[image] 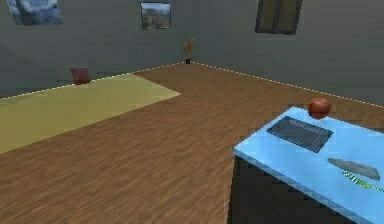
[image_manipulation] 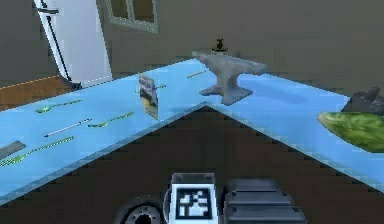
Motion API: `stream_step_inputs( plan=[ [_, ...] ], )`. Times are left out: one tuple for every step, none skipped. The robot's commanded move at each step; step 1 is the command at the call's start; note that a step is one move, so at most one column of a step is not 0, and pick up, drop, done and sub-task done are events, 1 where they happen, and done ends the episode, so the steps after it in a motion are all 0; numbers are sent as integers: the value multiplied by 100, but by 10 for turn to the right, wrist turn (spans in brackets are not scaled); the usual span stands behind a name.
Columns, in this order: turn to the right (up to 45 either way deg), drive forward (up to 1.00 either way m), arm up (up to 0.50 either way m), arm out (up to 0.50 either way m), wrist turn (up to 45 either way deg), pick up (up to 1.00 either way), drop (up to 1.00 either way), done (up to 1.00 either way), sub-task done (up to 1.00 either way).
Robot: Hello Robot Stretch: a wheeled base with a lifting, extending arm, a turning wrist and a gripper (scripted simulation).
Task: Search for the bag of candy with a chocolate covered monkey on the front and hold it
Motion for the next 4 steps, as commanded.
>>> stream_step_inputs(
  plan=[
    [0, 0, 0, 50, 0, 0, 0, 0, 0],
    [0, 0, 0, 0, 450, 0, 0, 0, 0],
    [0, 0, 0, 0, 450, 0, 0, 0, 0],
    [0, 0, 0, 0, 450, 0, 0, 0, 0]
  ],
)
